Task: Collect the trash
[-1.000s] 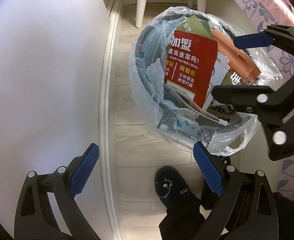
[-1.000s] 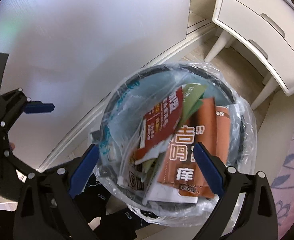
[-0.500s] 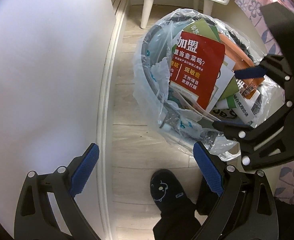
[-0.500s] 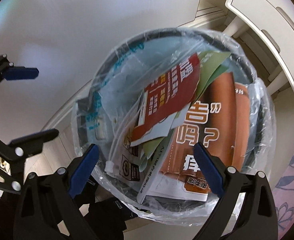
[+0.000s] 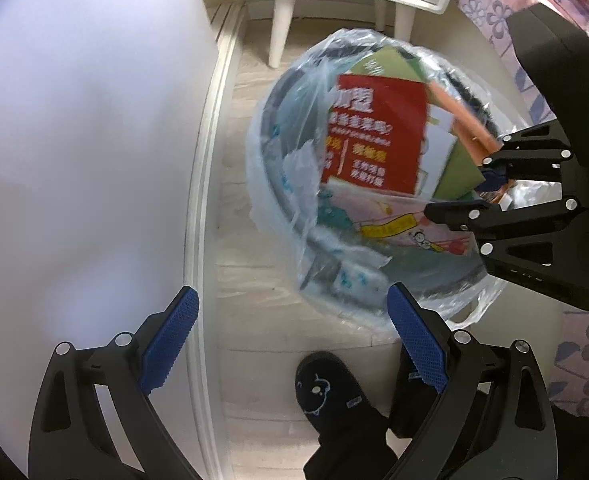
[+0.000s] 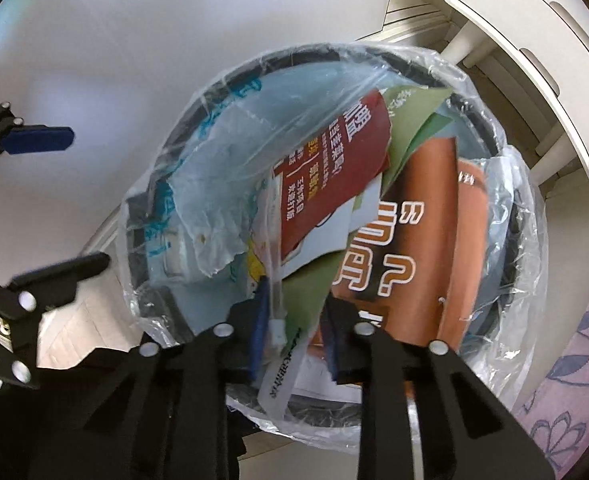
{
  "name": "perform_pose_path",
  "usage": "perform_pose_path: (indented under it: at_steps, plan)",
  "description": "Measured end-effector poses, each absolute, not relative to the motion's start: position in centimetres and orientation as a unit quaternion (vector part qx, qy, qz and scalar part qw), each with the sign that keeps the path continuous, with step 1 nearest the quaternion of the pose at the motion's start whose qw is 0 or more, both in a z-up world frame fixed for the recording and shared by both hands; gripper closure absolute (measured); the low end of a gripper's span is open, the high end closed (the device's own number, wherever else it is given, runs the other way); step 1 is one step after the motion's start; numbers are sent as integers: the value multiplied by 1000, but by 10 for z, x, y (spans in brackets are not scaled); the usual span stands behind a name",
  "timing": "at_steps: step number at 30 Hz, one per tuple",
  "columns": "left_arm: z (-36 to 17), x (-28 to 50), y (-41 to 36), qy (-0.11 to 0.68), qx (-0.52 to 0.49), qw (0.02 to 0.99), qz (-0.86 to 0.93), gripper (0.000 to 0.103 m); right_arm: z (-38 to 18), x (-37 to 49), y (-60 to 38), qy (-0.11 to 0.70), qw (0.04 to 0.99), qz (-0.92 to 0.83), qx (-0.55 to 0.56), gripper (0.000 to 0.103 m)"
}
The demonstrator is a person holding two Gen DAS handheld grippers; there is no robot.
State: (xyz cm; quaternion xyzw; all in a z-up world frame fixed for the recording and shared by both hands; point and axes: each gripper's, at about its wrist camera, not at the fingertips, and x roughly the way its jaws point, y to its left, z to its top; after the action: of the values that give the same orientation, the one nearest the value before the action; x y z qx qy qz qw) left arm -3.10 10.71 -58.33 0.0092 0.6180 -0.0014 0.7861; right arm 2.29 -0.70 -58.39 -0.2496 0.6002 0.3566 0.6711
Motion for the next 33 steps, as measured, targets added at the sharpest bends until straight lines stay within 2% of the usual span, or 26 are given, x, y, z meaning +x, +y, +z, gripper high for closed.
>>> perform_pose_path:
  at_steps: [13, 22, 33]
  plan:
    - [-566, 21, 76, 589, 42, 806, -46, 11, -582, 70, -60, 633, 703, 293, -138, 84]
    - [-571, 55, 44, 573, 78, 807, -116, 11, -593, 78, -72, 634, 700, 301, -131, 84]
    - [-600, 80, 32, 579, 85, 795, -160, 11, -609, 89, -75, 644, 687, 318, -113, 84]
